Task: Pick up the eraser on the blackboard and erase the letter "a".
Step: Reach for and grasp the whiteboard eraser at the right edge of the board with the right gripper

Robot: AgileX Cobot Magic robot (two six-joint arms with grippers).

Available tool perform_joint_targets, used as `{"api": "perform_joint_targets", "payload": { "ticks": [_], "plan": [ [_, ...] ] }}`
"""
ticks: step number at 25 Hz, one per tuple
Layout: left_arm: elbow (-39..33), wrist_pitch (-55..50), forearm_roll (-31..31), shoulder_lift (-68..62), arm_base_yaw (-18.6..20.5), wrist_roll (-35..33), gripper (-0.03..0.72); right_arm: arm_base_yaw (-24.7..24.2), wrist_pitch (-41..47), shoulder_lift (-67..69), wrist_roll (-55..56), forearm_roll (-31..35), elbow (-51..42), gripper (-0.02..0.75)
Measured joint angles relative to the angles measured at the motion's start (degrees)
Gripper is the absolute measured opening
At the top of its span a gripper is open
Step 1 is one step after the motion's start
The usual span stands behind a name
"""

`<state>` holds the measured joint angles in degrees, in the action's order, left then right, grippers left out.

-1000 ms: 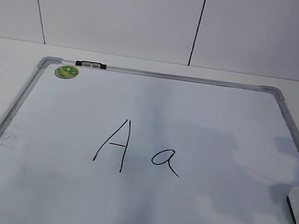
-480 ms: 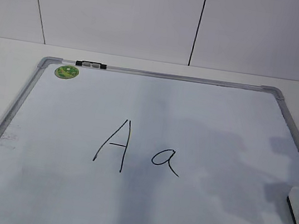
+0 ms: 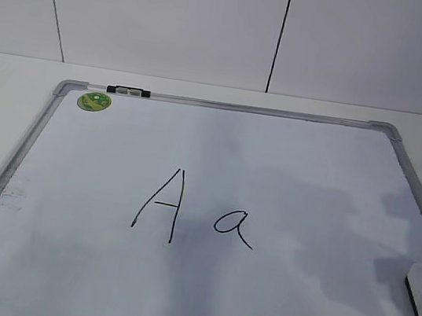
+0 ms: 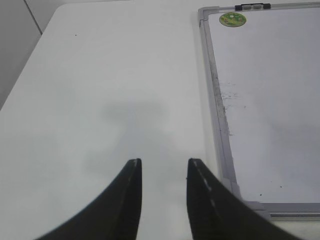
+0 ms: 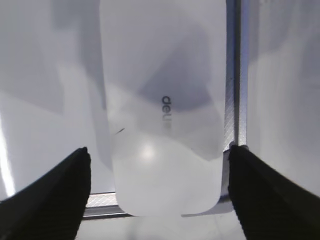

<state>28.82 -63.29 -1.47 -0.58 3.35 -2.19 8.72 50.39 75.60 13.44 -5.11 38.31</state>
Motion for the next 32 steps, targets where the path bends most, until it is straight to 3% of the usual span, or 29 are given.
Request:
{"api": "perform_joint_targets", "payload": {
  "ticks": [32],
  "plan": [
    [0.0,0.0,0.0,0.0,0.0,0.0,0.235,0.0,-1.1,7.5,3.7,-3.5,2.8,0.675]
  ]
}}
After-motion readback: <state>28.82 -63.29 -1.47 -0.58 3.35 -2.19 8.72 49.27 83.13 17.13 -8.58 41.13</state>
